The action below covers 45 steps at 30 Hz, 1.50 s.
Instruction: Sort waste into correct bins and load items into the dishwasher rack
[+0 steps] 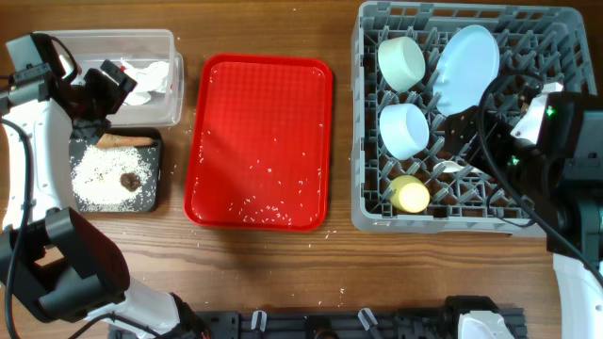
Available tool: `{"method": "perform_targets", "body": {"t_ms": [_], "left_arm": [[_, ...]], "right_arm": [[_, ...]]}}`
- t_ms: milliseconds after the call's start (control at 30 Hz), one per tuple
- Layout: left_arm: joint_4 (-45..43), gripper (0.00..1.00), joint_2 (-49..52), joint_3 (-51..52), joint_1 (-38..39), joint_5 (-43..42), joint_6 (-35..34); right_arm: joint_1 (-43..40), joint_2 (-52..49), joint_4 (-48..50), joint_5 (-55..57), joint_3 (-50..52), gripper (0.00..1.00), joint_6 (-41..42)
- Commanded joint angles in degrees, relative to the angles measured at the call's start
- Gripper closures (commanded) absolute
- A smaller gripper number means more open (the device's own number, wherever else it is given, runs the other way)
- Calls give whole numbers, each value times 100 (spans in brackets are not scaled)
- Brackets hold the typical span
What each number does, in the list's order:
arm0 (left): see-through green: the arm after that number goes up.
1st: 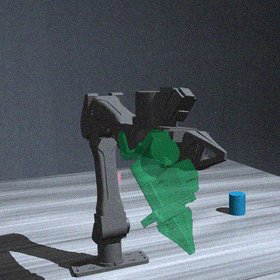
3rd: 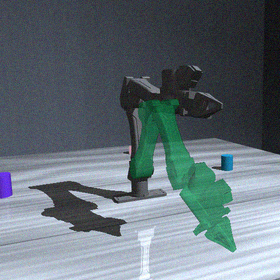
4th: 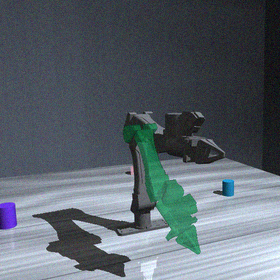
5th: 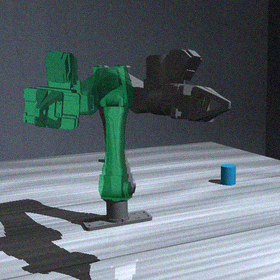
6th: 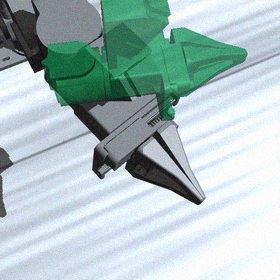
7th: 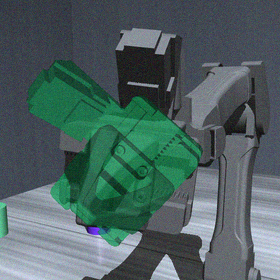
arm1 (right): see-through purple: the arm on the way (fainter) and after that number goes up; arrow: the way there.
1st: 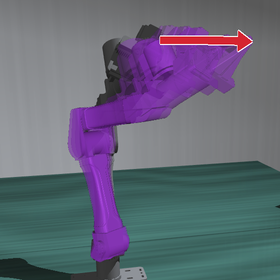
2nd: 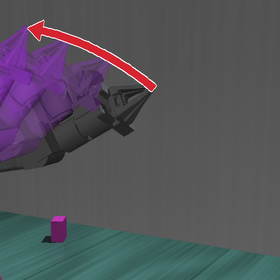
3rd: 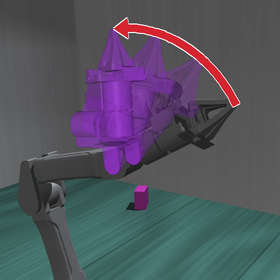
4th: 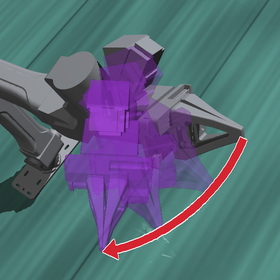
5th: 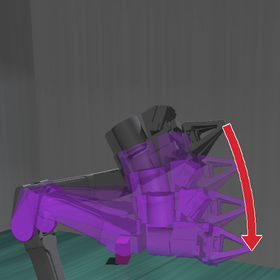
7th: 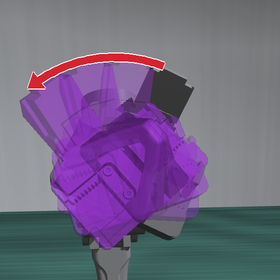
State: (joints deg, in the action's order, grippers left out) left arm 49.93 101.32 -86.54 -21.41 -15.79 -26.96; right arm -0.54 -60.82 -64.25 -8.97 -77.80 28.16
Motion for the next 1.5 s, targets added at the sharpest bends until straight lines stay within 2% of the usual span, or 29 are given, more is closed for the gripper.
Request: {"method": "perform_targets", "body": {"t_ms": [0, 100, 167, 200, 267, 367, 433, 467, 500, 633, 733, 867, 1000, 1467], "left_arm": [[2, 0, -15, -79, -31, -24, -52], [2, 0, -15, -79, -31, -24, -52], [2, 0, -15, -79, -31, -24, -50], [2, 0, -15, -79, -31, -24, -50], [2, 0, -15, -79, -31, -24, -52], [2, 0, -15, -79, -31, -24, -50], [2, 0, -15, -79, -31, -24, -50], [2, 0, -15, -79, -31, -24, -52], [2, 0, -15, -79, -31, -24, -50], [2, 0, -15, -79, -31, -24, -50], [2, 0, -15, -79, -31, -24, -50], [2, 0, -15, -79, -31, -24, -50], [2, 0, -15, -79, -31, -24, -50], [2, 0, -15, -79, -31, -24, -50]], "right_arm": [[13, -17, -20, -105, -9, 0, -114], [13, -9, 256, -247, -9, 0, -938], [20, 72, 881, -385, 39, 0, -1827], [20, 177, 1040, -385, 94, 0, -1963], [20, 839, 1563, -382, 461, 0, -2481], [20, 2168, 2046, -203, 1604, 0, -2629], [20, 3193, 2876, -138, 2730, 0, -2638], [50, 4094, 3751, -42, 3825, 0, -2662], [92, 4457, 4223, 17, 4367, 0, -2647], [431, 5421, 6094, 273, 6341, 0, -2269], [815, 5831, 7138, 640, 7333, 0, -2103], [863, 6067, 7197, 612, 7755, 0, -2197], [960, 6067, 6448, 529, 7750, 0, -2175], [964, 6054, 6437, 529, 7750, 0, -2199]]}}
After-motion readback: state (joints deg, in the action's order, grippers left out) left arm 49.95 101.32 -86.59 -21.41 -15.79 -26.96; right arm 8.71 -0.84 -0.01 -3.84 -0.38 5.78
